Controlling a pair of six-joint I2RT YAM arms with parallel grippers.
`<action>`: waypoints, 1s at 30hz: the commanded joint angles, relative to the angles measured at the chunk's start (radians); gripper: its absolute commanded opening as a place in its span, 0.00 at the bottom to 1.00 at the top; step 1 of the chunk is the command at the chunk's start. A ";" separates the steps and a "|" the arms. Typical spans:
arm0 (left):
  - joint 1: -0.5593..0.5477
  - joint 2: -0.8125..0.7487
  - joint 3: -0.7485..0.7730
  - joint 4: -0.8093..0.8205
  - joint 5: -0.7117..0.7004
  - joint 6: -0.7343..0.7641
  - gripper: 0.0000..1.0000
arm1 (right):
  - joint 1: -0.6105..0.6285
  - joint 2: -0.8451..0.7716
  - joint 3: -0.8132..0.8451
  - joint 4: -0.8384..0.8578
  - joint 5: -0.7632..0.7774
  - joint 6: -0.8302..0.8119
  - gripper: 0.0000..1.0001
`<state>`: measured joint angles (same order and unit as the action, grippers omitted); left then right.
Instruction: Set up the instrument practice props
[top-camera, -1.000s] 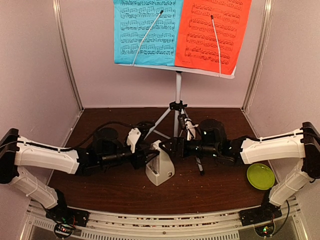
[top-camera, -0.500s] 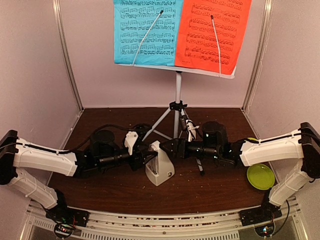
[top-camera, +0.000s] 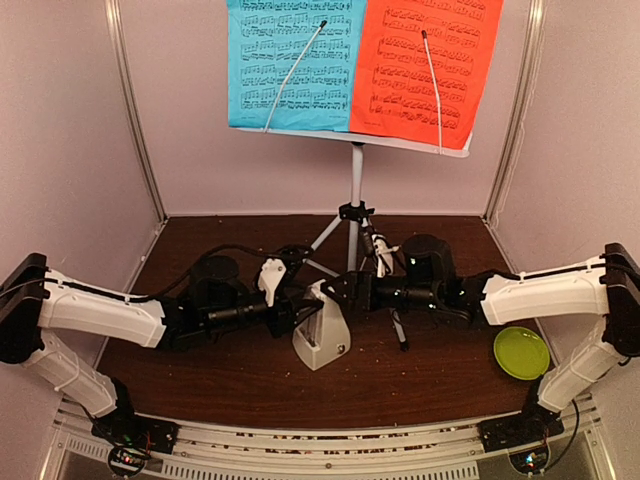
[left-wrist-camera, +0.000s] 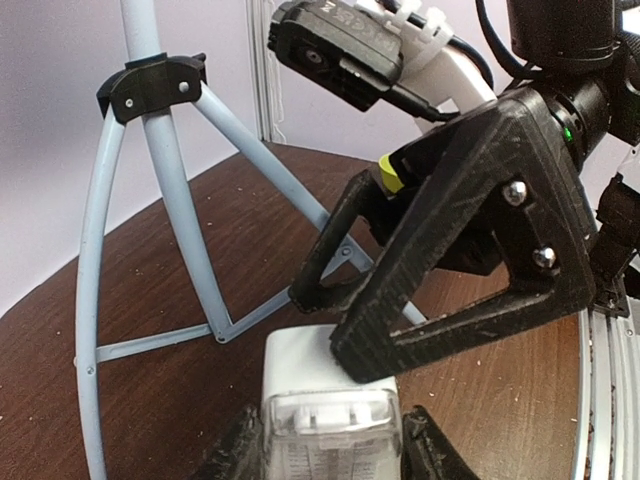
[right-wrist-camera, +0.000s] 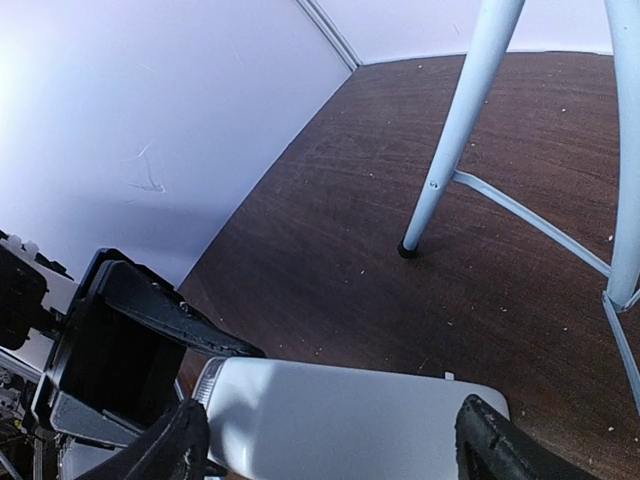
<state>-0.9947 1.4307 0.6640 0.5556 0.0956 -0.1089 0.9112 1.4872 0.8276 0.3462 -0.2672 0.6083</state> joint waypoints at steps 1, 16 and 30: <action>-0.005 0.018 0.024 0.043 0.050 0.033 0.02 | 0.002 0.039 0.028 -0.028 -0.017 0.018 0.85; -0.014 -0.030 -0.031 0.101 -0.005 0.107 0.02 | -0.023 0.210 -0.102 -0.060 0.101 -0.051 0.59; -0.098 -0.069 -0.100 0.206 -0.161 0.280 0.06 | -0.029 0.243 -0.130 -0.087 0.111 -0.076 0.51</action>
<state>-1.0470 1.4113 0.5941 0.6621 -0.0677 0.0040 0.9142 1.6184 0.7822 0.6453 -0.2974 0.5892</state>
